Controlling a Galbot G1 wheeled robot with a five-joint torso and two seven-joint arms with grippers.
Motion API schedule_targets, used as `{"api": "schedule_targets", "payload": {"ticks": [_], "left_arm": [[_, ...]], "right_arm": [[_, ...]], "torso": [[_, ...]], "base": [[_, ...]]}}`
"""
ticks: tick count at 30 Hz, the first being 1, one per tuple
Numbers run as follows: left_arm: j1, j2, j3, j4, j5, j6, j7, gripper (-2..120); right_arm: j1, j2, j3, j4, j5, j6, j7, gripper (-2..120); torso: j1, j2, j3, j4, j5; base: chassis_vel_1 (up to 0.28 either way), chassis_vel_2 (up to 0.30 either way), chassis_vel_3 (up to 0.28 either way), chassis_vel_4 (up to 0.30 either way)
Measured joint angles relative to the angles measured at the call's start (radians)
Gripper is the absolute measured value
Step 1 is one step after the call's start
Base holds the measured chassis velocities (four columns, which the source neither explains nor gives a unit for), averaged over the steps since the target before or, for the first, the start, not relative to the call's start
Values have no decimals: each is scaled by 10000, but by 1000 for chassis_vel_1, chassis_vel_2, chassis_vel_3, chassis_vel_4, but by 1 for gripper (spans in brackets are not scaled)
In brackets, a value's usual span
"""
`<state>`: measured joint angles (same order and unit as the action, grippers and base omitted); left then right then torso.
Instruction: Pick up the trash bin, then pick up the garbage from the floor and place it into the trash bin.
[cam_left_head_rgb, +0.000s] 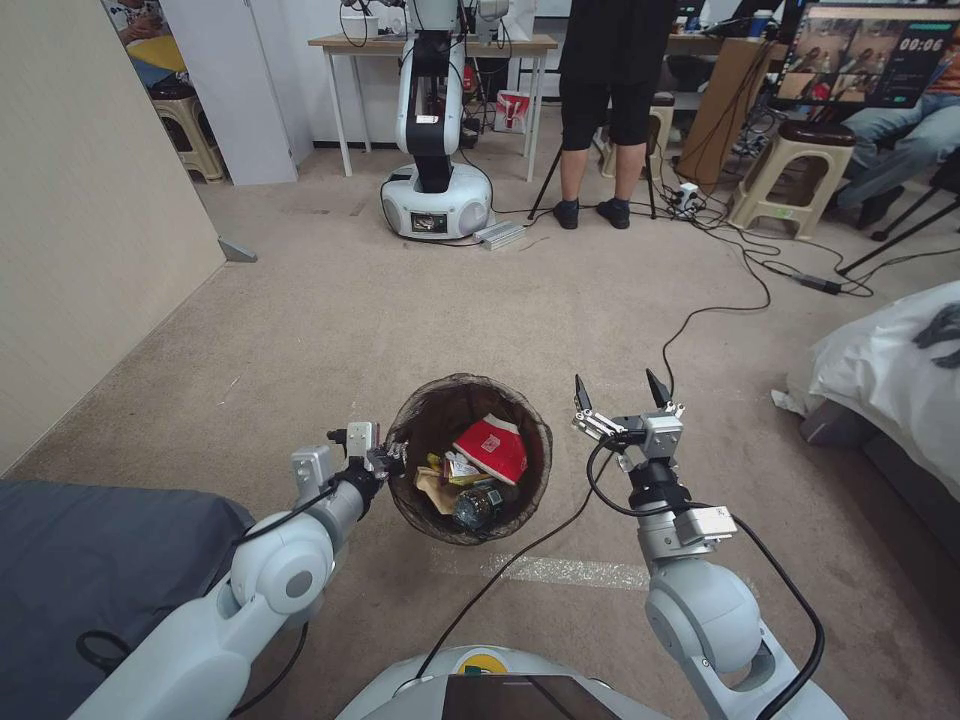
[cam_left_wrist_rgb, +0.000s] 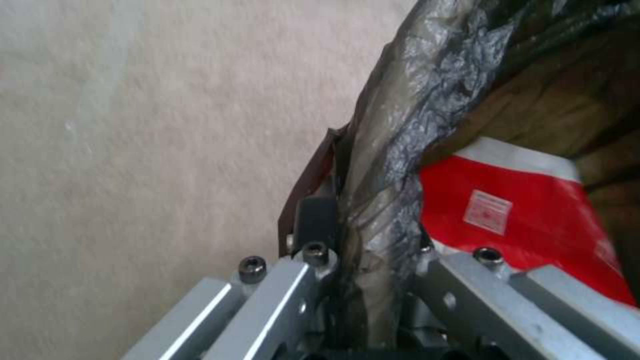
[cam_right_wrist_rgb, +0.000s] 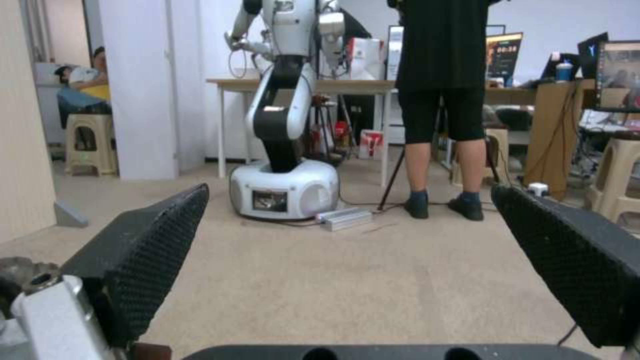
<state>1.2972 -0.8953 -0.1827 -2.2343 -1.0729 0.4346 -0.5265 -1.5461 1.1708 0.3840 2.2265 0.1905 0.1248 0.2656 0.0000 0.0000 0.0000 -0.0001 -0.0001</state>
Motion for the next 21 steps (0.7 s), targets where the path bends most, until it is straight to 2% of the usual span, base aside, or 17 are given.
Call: {"api": "schedule_targets", "payload": {"ticks": [3, 5, 9, 21], "left_arm": [[-437, 249, 69, 360, -1199, 448, -443, 3], [-467, 269, 26, 413, -1440, 510, -544, 3], [-709, 243, -99, 740, -2439, 733, -924, 3], [-1101, -176, -186, 1964, -2769, 770, -899, 3]], "right_arm": [[89, 69, -208, -63, -64, 42, 15, 100], [133, 54, -275, -87, -65, 42, 18, 100], [266, 62, -514, -181, -79, 43, 29, 100], [560, 96, -923, -360, -80, 19, 56, 100]], "torso": [[0, 0, 0, 0, -1], [0, 0, 0, 6, 0], [0, 0, 0, 0, -1], [0, 0, 0, 1, -1]], "base": [[0, 0, 0, 0], [0, 0, 0, 0], [0, 0, 0, 0], [0, 0, 0, 0]]}}
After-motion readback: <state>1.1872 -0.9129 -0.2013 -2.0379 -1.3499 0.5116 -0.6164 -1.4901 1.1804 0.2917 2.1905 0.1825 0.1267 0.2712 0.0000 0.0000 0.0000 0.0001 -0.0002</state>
